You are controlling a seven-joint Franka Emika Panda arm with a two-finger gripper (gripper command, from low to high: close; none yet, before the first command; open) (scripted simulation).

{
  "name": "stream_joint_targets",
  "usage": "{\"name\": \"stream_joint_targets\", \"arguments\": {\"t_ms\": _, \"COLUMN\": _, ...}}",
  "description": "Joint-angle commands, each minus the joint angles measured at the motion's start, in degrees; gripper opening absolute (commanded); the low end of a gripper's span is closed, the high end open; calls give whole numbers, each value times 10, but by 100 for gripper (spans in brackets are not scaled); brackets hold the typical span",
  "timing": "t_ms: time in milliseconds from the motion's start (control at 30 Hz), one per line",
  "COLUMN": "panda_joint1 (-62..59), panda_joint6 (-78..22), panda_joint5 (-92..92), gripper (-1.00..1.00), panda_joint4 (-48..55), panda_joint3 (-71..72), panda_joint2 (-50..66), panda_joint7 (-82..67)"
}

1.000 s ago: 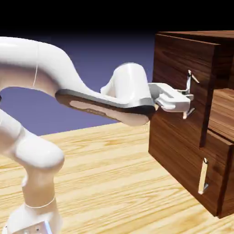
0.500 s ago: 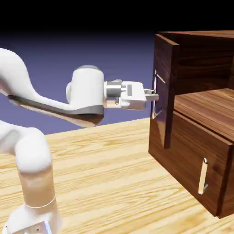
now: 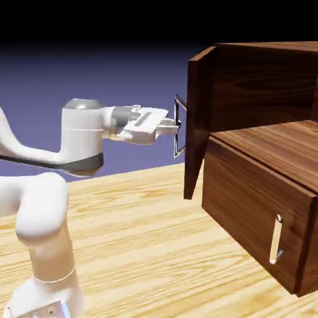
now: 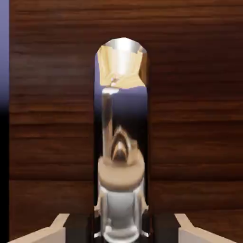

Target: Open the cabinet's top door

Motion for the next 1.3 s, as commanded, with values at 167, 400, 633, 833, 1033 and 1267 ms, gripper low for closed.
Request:
{"name": "stream_joint_targets", "arguments": {"t_ms": 167, "panda_joint1": 55, "panda_joint6": -90, "panda_joint5": 151, "gripper": -100, "panda_joint4": -29, "panda_joint3": 70, "panda_joint2": -67, "panda_joint7": -87}}
{"name": "stream_joint_targets", "arguments": {"t_ms": 400, "panda_joint1": 141, "panda_joint6": -247, "panda_joint5": 320, "gripper": -100, "panda_joint4": -25, "panda_joint3": 203, "panda_joint2": -107, "panda_joint7": -140}}
{"name": "stream_joint_targets", "arguments": {"t_ms": 633, "panda_joint1": 177, "panda_joint6": -402, "panda_joint5": 459, "gripper": -100, "panda_joint4": 35, "panda_joint3": 349, "panda_joint2": -82, "panda_joint7": -148}}
{"name": "stream_joint_targets", "arguments": {"t_ms": 833, "panda_joint1": 138, "panda_joint6": -539, "panda_joint5": 563, "gripper": -100, "panda_joint4": 140, "panda_joint3": 472, "panda_joint2": -34, "panda_joint7": -145}}
{"name": "stream_joint_targets", "arguments": {"t_ms": 1033, "panda_joint1": 54, "panda_joint6": -656, "panda_joint5": 631, "gripper": -100, "panda_joint4": 265, "panda_joint3": 562, "panda_joint2": -1, "panda_joint7": -147}}
{"name": "stream_joint_targets", "arguments": {"t_ms": 1267, "panda_joint1": -58, "panda_joint6": -772, "panda_joint5": 677, "gripper": -100, "panda_joint4": 410, "panda_joint3": 636, "panda_joint2": 14, "panda_joint7": -159}}
